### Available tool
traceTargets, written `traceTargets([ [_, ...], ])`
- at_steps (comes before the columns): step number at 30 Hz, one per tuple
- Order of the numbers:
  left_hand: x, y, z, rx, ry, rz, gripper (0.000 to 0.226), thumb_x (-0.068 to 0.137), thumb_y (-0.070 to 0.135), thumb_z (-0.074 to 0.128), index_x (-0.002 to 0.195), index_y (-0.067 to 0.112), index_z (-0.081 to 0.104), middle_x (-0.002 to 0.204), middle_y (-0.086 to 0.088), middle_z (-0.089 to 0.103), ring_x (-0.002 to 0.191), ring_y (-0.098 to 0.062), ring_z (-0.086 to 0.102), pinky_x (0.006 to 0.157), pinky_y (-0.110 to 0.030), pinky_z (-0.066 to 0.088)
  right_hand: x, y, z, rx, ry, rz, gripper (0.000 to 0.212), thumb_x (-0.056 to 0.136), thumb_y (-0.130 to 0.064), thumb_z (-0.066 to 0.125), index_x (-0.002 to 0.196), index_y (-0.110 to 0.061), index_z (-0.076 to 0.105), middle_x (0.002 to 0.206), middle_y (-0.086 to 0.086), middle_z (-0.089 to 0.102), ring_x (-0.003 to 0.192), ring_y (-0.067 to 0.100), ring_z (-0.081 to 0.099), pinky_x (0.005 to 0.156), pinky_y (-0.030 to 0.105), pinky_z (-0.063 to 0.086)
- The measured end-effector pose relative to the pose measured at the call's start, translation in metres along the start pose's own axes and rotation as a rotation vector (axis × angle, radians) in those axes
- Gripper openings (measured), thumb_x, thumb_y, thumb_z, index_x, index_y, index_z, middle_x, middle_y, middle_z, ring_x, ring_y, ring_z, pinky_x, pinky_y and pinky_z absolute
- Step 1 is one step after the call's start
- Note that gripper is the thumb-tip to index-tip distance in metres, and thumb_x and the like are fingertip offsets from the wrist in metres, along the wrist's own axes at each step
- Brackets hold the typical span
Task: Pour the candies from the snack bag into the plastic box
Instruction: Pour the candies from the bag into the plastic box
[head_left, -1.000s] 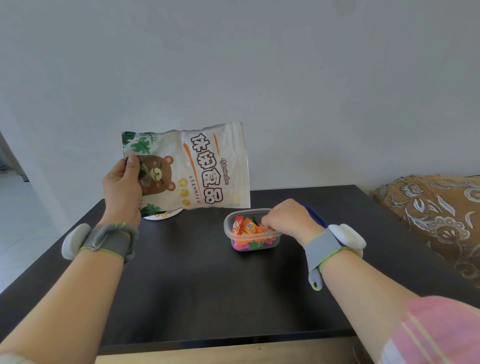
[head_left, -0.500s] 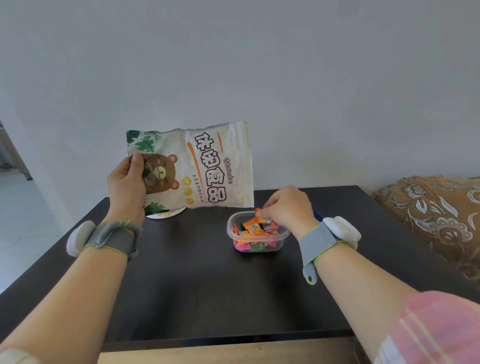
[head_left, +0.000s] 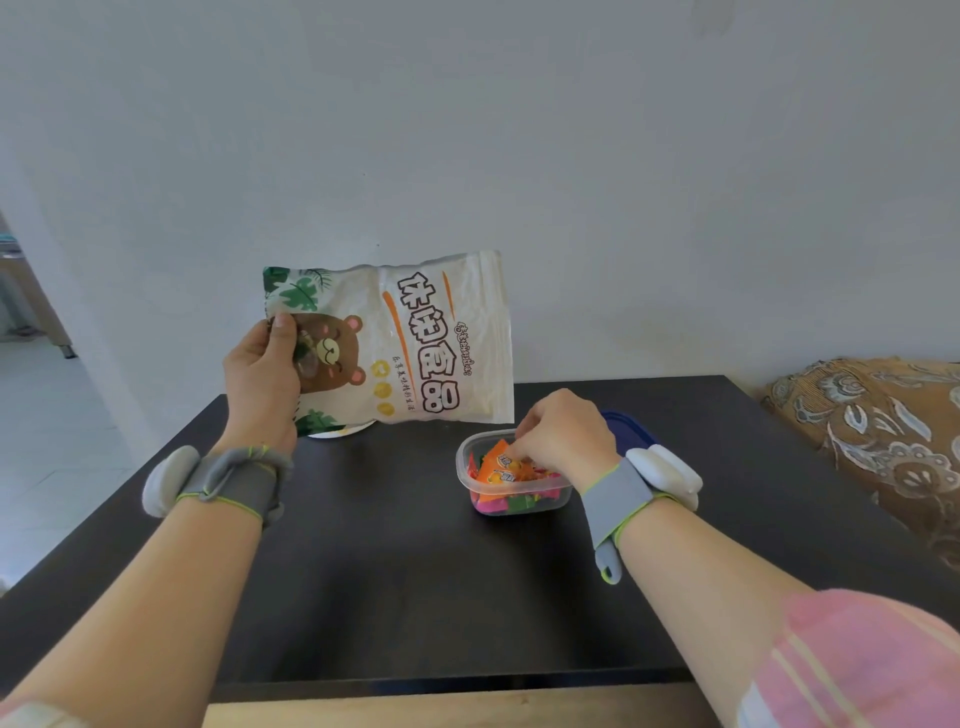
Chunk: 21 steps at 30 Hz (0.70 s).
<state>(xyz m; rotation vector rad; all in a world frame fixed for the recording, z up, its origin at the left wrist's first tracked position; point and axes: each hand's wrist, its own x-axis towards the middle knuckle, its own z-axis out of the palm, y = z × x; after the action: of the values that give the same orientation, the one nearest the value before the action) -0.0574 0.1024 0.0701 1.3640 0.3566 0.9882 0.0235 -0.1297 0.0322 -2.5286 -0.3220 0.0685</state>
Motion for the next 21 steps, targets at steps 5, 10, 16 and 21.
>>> traceTargets([
  [5, -0.003, 0.002, 0.002, 0.033, 0.014, -0.004, 0.027, 0.097, 0.029, 0.049, 0.078, 0.021, 0.066, 0.077, -0.005, 0.065, 0.077, -0.027, 0.062, 0.088, -0.055, 0.053, 0.0, -0.001, -0.003, 0.078, -0.053, -0.018, 0.012, 0.082, -0.019, 0.064, 0.082, -0.025, 0.075, 0.089, -0.002, 0.075, 0.093, 0.02, 0.065, 0.071, 0.028, 0.048],
  [10, -0.002, 0.003, -0.001, 0.052, 0.004, -0.022, 0.027, 0.093, 0.036, 0.052, 0.086, 0.016, 0.07, 0.099, -0.021, 0.07, 0.095, -0.046, 0.065, 0.085, -0.061, 0.052, 0.0, 0.013, -0.008, 0.307, 0.177, 0.025, 0.02, 0.082, -0.02, 0.056, 0.073, -0.022, 0.073, 0.071, -0.004, 0.075, 0.081, 0.017, 0.066, 0.072, 0.03, 0.054],
  [16, -0.002, 0.014, 0.009, 0.22, -0.112, 0.092, 0.027, 0.095, 0.033, 0.051, 0.076, 0.022, 0.067, 0.079, -0.008, 0.067, 0.079, -0.027, 0.063, 0.082, -0.049, 0.053, -0.005, 0.034, -0.021, 0.218, 0.04, 0.154, 0.02, 0.078, -0.03, 0.063, 0.082, -0.013, 0.074, 0.072, 0.007, 0.065, 0.065, 0.024, 0.059, 0.059, 0.027, 0.042],
  [21, -0.007, 0.021, 0.026, 0.337, -0.194, 0.227, 0.033, 0.097, 0.026, 0.048, 0.086, -0.002, 0.061, 0.074, -0.011, 0.058, 0.07, -0.021, 0.053, 0.063, -0.032, 0.044, 0.002, 0.039, -0.013, 0.309, 0.076, 0.229, 0.02, 0.08, -0.023, 0.066, 0.067, -0.009, 0.069, 0.054, 0.005, 0.062, 0.042, 0.018, 0.052, 0.05, 0.023, 0.043],
])
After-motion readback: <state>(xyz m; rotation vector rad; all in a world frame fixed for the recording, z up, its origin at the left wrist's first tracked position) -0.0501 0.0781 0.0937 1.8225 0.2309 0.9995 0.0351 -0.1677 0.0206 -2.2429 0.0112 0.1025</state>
